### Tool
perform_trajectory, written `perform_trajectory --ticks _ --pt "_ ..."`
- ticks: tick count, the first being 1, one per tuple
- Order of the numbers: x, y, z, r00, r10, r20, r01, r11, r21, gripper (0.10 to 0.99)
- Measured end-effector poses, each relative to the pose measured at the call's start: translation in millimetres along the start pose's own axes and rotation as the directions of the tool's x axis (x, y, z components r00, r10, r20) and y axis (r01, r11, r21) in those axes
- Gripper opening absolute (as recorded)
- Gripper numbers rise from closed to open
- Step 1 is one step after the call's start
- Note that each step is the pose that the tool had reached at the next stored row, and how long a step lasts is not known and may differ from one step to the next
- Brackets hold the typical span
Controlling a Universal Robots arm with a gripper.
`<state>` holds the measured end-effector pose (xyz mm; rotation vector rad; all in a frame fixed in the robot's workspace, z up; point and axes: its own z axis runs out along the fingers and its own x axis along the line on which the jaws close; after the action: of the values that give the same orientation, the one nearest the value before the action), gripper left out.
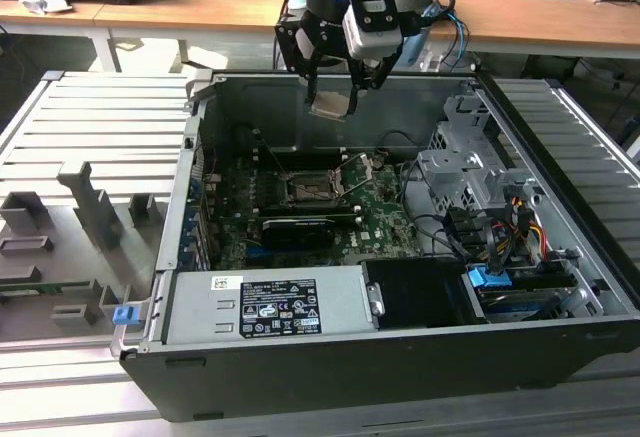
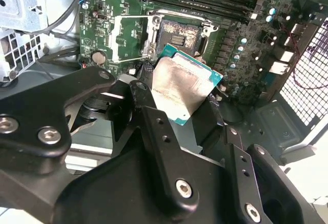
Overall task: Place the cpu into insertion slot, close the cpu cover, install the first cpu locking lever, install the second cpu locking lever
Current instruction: 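Place the cpu into insertion slot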
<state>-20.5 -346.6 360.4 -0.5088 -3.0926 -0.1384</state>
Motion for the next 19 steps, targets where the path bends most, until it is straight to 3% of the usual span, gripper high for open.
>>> perform_trajectory --ticks 19 --pt "0.0 0.0 1.2 0.9981 0.061 0.0054 -0.061 0.9982 -0.001 0.541"
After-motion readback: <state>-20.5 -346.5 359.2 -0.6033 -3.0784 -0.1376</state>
